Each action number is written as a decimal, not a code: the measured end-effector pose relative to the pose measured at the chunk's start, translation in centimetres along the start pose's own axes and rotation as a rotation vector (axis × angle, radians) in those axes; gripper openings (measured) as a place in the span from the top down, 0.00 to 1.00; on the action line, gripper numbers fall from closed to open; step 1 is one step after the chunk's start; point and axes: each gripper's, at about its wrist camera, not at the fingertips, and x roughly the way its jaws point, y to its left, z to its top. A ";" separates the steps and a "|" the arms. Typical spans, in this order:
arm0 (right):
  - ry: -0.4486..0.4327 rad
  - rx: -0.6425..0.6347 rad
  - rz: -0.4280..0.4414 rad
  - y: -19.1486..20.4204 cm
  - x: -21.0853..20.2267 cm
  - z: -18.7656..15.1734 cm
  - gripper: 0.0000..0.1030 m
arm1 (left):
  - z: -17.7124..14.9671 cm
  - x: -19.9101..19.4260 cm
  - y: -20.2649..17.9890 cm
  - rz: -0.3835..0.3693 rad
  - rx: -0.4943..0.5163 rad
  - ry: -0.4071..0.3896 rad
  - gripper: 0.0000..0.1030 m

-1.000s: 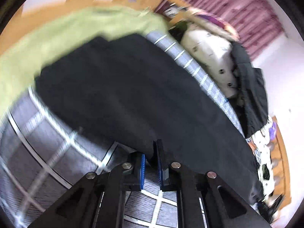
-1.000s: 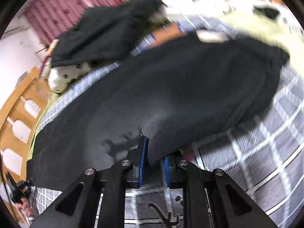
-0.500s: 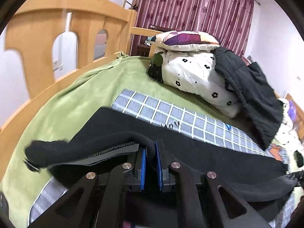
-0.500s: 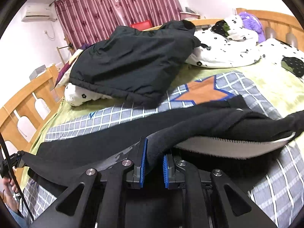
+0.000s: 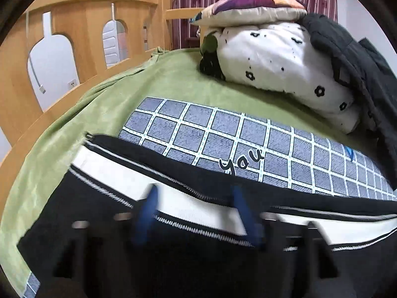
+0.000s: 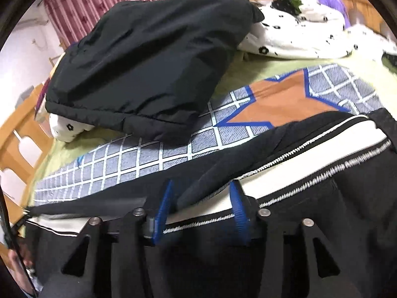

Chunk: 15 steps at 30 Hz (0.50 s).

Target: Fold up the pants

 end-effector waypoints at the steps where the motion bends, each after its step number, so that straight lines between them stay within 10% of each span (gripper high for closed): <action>1: -0.003 -0.003 0.010 0.0 -0.6 -0.3 0.53 | -0.1 -0.4 0.0 -0.006 0.002 -0.013 0.36; 15: 0.006 -0.058 -0.054 -4.2 -14.3 -11.3 0.36 | -9.8 -11.1 5.8 -0.242 -0.073 0.076 0.29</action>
